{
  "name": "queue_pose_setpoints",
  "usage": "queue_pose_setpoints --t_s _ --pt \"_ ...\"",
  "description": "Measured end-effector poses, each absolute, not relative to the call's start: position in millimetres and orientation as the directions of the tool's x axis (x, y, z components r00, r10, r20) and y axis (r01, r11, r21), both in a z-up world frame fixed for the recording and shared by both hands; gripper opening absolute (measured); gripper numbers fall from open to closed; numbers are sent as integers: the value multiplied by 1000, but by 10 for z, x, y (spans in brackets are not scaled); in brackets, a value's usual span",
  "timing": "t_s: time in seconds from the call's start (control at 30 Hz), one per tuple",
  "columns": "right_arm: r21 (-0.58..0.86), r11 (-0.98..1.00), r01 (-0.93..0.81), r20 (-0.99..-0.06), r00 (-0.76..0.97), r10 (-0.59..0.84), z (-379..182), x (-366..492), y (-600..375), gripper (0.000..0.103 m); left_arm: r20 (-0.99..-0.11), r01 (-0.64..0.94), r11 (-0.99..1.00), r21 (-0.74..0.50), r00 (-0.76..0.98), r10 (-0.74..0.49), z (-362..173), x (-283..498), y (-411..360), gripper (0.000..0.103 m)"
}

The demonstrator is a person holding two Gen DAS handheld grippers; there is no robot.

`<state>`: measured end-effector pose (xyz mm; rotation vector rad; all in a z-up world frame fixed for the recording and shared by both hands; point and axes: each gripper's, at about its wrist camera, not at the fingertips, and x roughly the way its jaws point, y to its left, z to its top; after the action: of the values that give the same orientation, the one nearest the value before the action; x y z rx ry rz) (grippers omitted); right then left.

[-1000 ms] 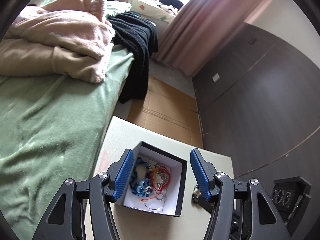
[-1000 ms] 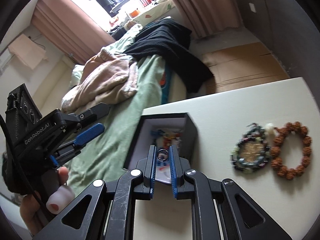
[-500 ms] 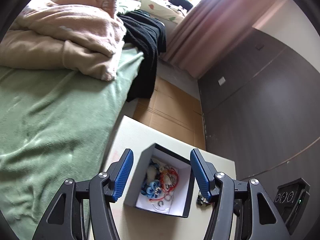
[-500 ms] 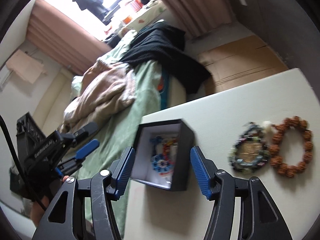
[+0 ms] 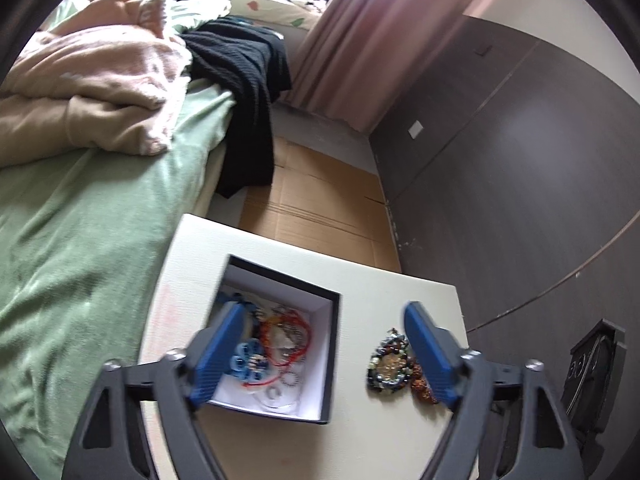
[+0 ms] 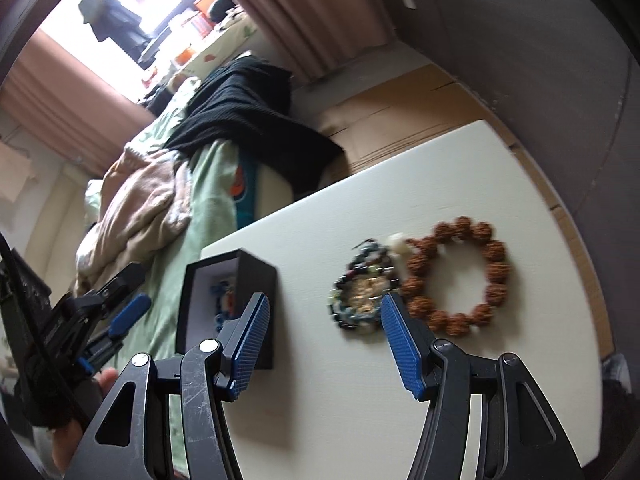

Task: Organize jewelry
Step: 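Move the silver ring over the black box and open the right gripper, then reach the left gripper to the green-bead bracelet and close on it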

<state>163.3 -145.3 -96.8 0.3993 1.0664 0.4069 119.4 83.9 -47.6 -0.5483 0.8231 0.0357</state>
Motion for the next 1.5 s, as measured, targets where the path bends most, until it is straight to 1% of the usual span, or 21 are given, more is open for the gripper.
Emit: queue_pose_setpoints --t_s 0.03,0.1,0.23,0.33,0.47,0.63,0.87,1.13,1.17,1.27,1.3,1.33,1.37,1.4,1.5 --pt "500 858 -116 -754 430 497 -963 1639 -1503 83 -703 -226 867 -444 688 -181 -471 1210 769 87" --pt "509 856 -93 -747 446 493 -950 1643 -1614 95 -703 -211 872 -441 686 -189 -470 1233 676 88" --pt "520 852 -52 -744 464 482 -933 1649 -1847 96 -703 -180 884 -431 681 -204 -485 1272 485 93" --pt "520 854 -30 -744 475 469 -916 1636 -1997 96 -706 -163 892 -422 676 -211 -494 1297 352 95" --pt "524 852 -4 -741 490 458 -894 1624 -2172 97 -709 -140 904 -404 672 -213 -497 1320 184 95" --pt "526 850 22 -742 501 446 -886 1611 -2356 103 -718 -101 918 -383 657 -227 -516 1361 -31 95" --pt "519 853 53 -751 504 426 -906 1614 -2551 103 -746 -69 933 -354 622 -237 -594 1443 -285 96" --pt "530 836 140 -754 528 390 -969 1611 -2866 103 -788 -34 953 -301 572 -228 -745 1570 -514 95" --pt "536 831 146 -752 529 392 -983 1616 -2899 103 -792 -34 957 -287 570 -217 -761 1575 -539 94" --pt "521 839 159 -764 526 375 -1013 1631 -2944 102 -804 -21 962 -271 555 -214 -822 1628 -600 83" --pt "514 843 157 -766 527 368 -1012 1638 -2936 102 -808 -19 964 -267 549 -213 -844 1651 -604 77" --pt "509 847 151 -766 529 365 -1009 1642 -2933 98 -818 -21 967 -252 538 -202 -880 1674 -623 71" --pt "507 849 146 -766 528 367 -1011 1646 -2925 97 -827 -22 970 -242 527 -194 -913 1683 -639 68" --pt "508 850 143 -767 524 370 -1020 1651 -2919 94 -832 -21 971 -237 520 -192 -938 1695 -642 62" --pt "513 847 140 -770 511 382 -1057 1666 -2899 94 -848 -12 975 -220 497 -185 -1032 1688 -671 50"
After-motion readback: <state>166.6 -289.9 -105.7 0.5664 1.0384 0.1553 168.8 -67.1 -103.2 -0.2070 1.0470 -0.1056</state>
